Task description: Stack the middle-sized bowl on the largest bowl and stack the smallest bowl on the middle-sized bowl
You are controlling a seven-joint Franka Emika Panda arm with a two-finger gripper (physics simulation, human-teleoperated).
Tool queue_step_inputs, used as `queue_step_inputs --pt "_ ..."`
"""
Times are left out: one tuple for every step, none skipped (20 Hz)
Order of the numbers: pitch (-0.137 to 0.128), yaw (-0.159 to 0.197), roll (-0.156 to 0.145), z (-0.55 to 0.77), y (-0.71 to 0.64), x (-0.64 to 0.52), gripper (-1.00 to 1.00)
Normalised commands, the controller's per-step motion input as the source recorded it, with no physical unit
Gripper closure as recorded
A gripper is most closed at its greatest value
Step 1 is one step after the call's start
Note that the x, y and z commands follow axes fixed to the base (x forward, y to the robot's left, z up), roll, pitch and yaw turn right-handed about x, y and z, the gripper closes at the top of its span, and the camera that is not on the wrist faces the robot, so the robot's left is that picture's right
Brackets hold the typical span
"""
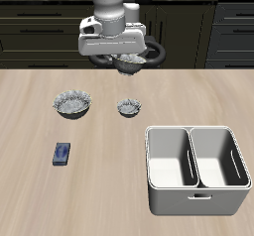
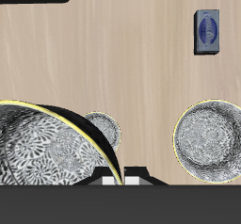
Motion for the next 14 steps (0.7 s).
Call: queue_step_inputs --pt "0.009 0.109 -0.028 -0.24 -0.69 0.14 1.00" --pt "0.070 -0.013 -0.110 -0.20 -0.43 0.06 1.00" --pt "0.006 0.020 0.000 -0.10 -0.52 0.10 1.00" --pt "-0.015 -0.021 -0.099 0.01 -0.69 0.06 1.00" --pt "-0.039 -0.008 -0.048 0.04 -0.45 0.03 1.00" --pt "-0.021 0.001 0.004 0.06 -0.23 0.01 1.00" --pt "-0.036 -0.027 -0.082 0.13 -0.50 -0.02 1.00" --pt "-0.019 -0.025 -0.040 0.09 -0.43 0.00 1.00" --pt "-0.011 -0.006 0.019 0.05 -0.18 -0.05 1.00" --pt "-0.014 -0.041 -0.114 0.08 -0.60 -0.08 1.00" --pt "0.001 -0.009 -0.036 0.04 -0.42 -0.01 1.00" --pt "0.020 -0.042 -0.004 0.06 -0.33 -0.08 1.00" --pt "-0.038 0.013 -0.075 0.08 -0.39 -0.05 1.00" --pt "0.033 -0.041 -0.025 0.01 -0.35 -0.01 1.00"
